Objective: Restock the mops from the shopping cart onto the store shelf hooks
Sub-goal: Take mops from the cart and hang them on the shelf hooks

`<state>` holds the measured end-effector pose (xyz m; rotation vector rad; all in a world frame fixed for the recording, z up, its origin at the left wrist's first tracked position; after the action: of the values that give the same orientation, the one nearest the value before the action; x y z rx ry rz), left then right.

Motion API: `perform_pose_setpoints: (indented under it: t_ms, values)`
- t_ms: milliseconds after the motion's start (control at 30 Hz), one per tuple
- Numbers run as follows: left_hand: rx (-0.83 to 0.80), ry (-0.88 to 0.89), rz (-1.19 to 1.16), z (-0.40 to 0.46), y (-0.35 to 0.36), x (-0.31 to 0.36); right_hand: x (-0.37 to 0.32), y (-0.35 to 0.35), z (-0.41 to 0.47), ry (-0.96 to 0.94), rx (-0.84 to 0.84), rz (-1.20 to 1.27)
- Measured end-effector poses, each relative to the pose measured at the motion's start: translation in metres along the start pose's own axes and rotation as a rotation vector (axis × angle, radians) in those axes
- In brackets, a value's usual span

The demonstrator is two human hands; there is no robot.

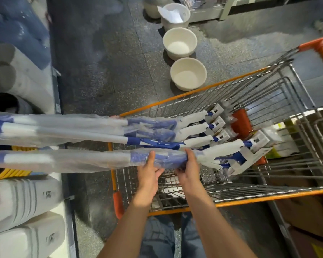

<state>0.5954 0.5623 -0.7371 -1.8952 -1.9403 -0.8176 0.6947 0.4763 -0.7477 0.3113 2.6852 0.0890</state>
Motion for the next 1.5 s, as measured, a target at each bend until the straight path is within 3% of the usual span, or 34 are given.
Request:
perform_pose_setpoints:
  t_ms: [200,600,900,1167,1367,1500]
  values:
    - [-0.064,0.033,-0.05,-0.038,0.017,0.024,-0.026,0.004,-0.039,-0.11,0.02,0.041]
    - [-0.188,0.216,-0.1,-0.102,0.024,0.078,-0.062,0.015,-0.132,-0.37,-0.186,0.08]
    - [-0.092,0.286,-0.284,-0.148,0.027,0.13,-0.096,0.047,-0.194,-0.455,-0.334,0.002]
    - [-0.038,0.431,-0.372,-0.205,0.028,0.167,-0.121,0.072,-0.245,-0.379,-0.61,-0.042]
    - [0.014,0.433,-0.381,-0.239,0.012,0.172,-0.119,0.079,-0.269,-0.23,-0.794,-0.023]
    - [-0.058,0.398,-0.394,-0.255,-0.001,0.167,-0.106,0.08,-0.277,-0.241,-0.78,-0.045]
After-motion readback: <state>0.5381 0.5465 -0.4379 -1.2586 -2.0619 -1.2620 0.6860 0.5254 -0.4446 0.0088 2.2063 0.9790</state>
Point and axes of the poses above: each hand's wrist, its own z-axis towards the middle knuckle, its own y-axis out of the palm, x = y × z, the point moved 4 cm from there along z, towards the middle knuckle, and after that the axes turned 9 degrees about x, right-handed, at the moved point
